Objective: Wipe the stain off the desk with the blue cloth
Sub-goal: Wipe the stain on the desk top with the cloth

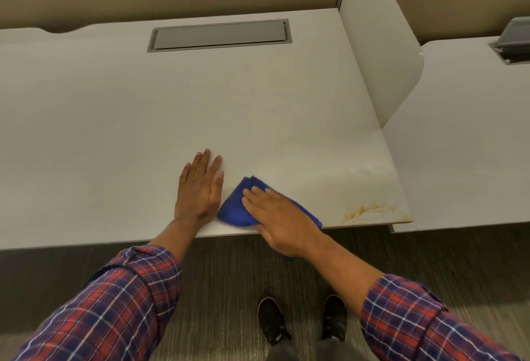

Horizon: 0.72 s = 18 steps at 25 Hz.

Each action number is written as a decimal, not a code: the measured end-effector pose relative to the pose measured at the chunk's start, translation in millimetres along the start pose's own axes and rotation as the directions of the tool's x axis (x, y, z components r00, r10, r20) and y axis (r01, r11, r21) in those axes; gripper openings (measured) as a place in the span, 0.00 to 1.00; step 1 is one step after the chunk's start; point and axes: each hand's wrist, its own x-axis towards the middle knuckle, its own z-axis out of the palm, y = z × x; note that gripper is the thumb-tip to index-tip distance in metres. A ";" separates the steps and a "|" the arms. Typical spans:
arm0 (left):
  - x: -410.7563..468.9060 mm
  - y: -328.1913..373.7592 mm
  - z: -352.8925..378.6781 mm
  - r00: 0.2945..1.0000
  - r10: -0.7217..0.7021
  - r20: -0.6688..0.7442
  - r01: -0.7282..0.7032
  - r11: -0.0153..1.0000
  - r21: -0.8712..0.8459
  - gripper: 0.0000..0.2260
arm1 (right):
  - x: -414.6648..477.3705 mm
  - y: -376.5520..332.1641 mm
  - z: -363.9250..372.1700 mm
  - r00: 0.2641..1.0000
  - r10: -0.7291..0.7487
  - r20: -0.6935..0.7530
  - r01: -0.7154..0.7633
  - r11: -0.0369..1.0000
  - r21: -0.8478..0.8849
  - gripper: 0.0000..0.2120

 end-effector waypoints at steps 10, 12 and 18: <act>2.9 9.1 -6.0 0.998 -0.015 -0.057 0.017 1.000 0.022 0.32 | -47.0 82.2 -139.7 0.711 0.693 -0.119 -0.131 0.297 0.946 0.09; 11.4 23.9 -7.7 0.993 -0.068 -0.100 0.064 0.997 -0.044 0.34 | -46.5 125.7 -170.9 0.724 0.648 -0.239 -0.216 0.541 0.813 0.13; 1.4 67.3 20.5 0.992 -0.101 -0.077 0.100 0.995 -0.005 0.31 | -50.5 199.4 -114.3 0.873 0.477 -0.105 -0.467 0.878 0.101 0.27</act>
